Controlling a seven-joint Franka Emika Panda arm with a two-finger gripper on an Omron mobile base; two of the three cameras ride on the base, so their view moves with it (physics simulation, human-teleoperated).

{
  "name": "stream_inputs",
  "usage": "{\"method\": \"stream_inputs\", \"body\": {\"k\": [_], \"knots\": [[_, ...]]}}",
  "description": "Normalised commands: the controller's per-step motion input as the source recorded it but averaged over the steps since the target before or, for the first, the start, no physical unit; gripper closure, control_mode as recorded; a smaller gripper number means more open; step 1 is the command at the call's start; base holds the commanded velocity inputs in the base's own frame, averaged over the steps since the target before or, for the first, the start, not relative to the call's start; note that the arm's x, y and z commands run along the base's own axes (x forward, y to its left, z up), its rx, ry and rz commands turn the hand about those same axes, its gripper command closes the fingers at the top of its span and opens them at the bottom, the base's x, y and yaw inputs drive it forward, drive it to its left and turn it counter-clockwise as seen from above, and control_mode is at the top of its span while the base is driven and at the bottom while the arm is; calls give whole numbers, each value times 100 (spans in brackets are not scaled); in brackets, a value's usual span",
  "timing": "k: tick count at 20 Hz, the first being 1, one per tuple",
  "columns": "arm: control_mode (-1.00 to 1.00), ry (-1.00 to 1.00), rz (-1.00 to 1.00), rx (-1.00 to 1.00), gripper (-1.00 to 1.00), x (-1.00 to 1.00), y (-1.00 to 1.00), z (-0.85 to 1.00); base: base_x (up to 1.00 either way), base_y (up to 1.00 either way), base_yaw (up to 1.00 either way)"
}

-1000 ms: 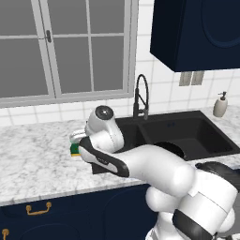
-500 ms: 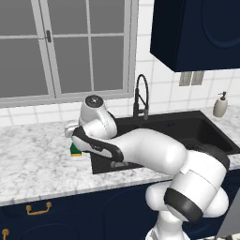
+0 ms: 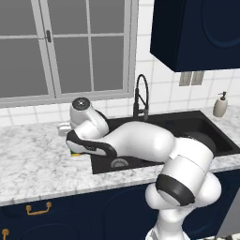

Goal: Pick the pan and sponge and place them into the sink. Then turn on the water.

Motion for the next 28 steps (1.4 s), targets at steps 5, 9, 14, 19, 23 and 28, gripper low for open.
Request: {"method": "stream_inputs", "body": {"k": [5,9,14,19,23,28], "knots": [[-100,1,-2,0,-100,15,3,-10,0,0,0],[-100,7,0,0,-100,9,0,-14,0,0,0],[-100,4,0,10,-100,12,0,-21,0,0,0],[-100,0,3,18,-100,8,-1,-22,0,0,0],[-100,7,0,0,-100,18,0,-10,0,0,0],[-100,11,0,0,-100,23,-2,-12,0,0,0]]}}
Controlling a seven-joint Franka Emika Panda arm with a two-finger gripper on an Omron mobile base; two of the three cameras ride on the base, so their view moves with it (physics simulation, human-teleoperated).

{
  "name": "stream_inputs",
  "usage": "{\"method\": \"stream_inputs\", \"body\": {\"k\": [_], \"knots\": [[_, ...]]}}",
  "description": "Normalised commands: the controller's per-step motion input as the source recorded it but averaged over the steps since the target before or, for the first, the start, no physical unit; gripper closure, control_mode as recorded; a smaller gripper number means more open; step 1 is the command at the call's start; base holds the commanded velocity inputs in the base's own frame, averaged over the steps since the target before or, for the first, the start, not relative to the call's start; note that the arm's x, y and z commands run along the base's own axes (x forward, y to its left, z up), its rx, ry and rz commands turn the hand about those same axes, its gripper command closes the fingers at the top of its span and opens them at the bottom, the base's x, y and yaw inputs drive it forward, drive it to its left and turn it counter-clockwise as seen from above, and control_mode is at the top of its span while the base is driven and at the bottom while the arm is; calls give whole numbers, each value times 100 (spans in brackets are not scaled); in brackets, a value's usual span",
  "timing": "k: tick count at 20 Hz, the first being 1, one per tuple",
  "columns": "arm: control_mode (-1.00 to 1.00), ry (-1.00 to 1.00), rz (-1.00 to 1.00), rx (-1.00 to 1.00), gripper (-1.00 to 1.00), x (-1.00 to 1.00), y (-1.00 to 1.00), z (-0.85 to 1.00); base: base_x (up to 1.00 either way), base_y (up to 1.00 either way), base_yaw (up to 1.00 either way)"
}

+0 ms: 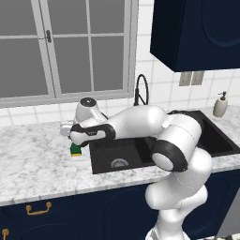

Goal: Pick the pan and sponge and place them into the sink. Then turn on the water.

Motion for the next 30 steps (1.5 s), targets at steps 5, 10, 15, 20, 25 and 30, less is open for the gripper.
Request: {"method": "stream_inputs", "body": {"k": [5,10,15,20,25,30], "knots": [[-100,9,0,-1,-100,25,2,-20,0,0,0],[-100,1,0,-2,-100,18,11,-23,0,0,0],[-100,0,0,-4,-100,7,17,-23,0,0,0],[-100,0,0,0,-100,11,0,-25,0,0,0],[-100,0,0,0,-100,11,0,-29,0,0,0],[-100,1,0,-2,-100,14,4,-28,0,0,0]]}}
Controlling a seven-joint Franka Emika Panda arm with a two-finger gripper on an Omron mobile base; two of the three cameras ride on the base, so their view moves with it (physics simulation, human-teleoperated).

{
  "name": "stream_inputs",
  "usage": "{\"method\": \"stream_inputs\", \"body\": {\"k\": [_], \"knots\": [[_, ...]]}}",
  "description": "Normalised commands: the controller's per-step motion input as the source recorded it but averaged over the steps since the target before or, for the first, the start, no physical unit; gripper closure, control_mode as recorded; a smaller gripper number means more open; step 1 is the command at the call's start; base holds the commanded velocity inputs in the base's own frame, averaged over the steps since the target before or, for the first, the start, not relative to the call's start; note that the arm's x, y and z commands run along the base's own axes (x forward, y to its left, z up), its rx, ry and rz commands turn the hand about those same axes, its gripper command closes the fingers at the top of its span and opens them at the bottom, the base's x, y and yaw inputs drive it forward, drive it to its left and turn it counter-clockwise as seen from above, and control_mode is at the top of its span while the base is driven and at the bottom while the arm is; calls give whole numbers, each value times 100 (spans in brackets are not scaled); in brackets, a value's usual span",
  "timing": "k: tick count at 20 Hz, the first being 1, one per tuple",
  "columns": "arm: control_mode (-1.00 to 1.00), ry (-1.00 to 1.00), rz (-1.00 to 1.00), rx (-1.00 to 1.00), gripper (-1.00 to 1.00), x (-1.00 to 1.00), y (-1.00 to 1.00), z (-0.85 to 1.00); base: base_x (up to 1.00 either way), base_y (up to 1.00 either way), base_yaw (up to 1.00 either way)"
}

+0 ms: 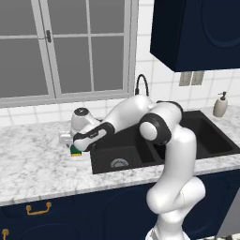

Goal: Pick the pan and sponge and place them into the sink. Then turn on the water.

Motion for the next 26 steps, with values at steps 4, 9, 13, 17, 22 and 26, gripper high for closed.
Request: {"method": "stream_inputs", "body": {"k": [4,9,13,17,22,26], "knots": [[-100,0,0,-3,-100,15,10,-23,0,0,0],[-100,0,0,-4,-100,13,15,-20,0,0,0],[-100,0,0,-3,-100,6,7,-37,0,0,0],[-100,0,2,0,-100,3,2,-51,0,0,0],[-100,0,3,0,100,0,1,-55,0,0,0],[-100,0,4,1,100,0,-3,-41,0,0,0]]}}
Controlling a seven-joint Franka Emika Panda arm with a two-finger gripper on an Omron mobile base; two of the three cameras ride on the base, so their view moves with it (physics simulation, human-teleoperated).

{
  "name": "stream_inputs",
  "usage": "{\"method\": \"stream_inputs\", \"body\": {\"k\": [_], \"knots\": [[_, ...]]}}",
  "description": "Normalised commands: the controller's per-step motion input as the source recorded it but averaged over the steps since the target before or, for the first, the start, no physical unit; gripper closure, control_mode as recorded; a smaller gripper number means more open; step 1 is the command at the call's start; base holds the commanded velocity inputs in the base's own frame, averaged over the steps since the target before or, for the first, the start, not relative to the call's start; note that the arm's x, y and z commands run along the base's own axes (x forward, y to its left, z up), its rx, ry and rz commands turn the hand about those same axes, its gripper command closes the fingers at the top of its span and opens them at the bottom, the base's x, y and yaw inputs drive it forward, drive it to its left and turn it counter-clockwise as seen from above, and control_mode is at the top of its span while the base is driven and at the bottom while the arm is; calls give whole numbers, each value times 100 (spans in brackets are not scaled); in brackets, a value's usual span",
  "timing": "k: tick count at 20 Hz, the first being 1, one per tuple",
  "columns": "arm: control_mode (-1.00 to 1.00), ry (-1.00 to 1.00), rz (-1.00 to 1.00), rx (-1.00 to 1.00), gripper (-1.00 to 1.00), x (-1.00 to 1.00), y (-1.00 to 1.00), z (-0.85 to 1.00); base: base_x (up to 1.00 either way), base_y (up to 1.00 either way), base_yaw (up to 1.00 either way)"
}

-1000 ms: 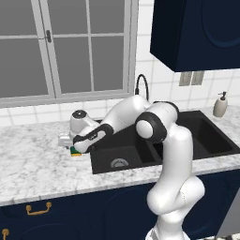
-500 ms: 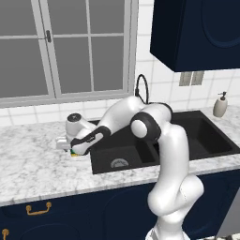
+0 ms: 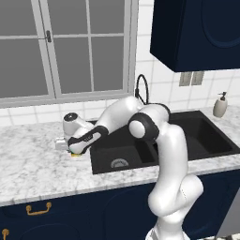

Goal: Pick the pan and sponge and place them into the sink. Then turn on the water.

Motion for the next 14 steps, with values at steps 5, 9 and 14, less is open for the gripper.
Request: {"method": "stream_inputs", "body": {"k": [5,9,14], "knots": [[-100,-3,2,5,100,-35,-60,-3,0,0,0],[-100,-2,0,7,100,-61,-73,38,0,0,0],[-100,0,2,9,100,-79,-84,55,0,0,0]]}}
